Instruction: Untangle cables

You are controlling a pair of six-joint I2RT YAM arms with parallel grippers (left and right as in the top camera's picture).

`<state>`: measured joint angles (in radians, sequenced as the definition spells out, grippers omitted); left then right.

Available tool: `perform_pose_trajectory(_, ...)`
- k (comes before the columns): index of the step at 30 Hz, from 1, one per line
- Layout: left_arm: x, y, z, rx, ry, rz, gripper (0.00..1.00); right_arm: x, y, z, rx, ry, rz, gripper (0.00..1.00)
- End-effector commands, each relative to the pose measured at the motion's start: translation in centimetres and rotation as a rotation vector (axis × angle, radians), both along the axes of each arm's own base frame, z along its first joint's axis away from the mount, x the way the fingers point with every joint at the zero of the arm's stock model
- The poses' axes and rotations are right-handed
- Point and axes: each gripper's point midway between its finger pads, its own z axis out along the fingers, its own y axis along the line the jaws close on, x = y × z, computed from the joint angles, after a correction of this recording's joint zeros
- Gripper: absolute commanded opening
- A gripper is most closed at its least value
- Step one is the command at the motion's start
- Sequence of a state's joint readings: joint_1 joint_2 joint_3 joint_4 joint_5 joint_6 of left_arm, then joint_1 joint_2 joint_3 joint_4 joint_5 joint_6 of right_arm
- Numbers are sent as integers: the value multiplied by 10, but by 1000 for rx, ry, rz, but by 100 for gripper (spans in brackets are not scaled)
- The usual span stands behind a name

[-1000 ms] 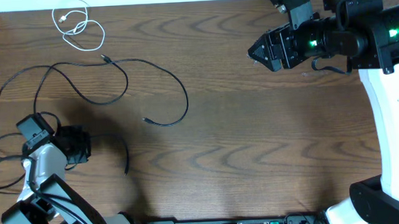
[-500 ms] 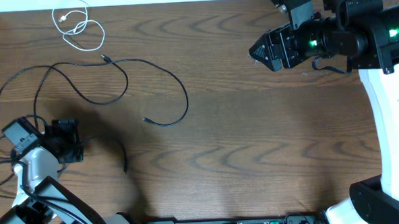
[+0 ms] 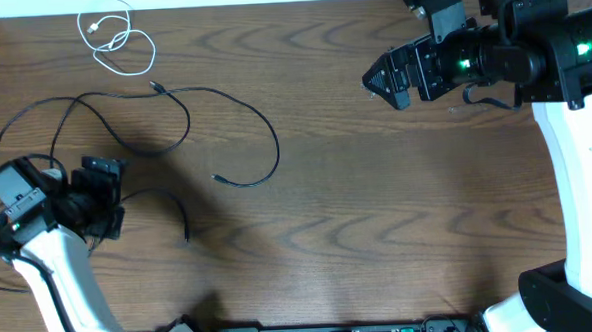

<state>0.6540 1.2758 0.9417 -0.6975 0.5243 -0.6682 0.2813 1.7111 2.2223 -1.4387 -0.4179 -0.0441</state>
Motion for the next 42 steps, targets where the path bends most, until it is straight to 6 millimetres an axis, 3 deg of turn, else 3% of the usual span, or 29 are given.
perform_pose_trajectory(1, -5, -8, 13, 80, -14, -77, 92, 3, 4, -5, -3, 11, 7, 99)
perform_pose_trajectory(5, -16, -28, 27, 164, -17, -166, 99, 5, 3, -6, -11, 8, -1, 99)
perform_pose_trajectory(14, -40, -125, 54, 383, -83, -586, 98, 19, -3, -26, -70, 43, -39, 99)
perform_pose_trajectory(18, -49, -154, 68, 485, -163, -723, 98, 14, -6, -28, -59, 85, -77, 99)
perform_pose_trajectory(23, -60, -159, 89, 675, -245, -766, 98, 3, -21, -16, -79, 60, -111, 99)
perform_pose_trajectory(29, -73, -161, 113, 730, -361, -750, 98, -21, -61, -8, -205, 56, -282, 99)
perform_pose_trajectory(42, -76, -160, 111, 729, -355, -753, 98, -119, -108, 39, -208, -88, -391, 99)
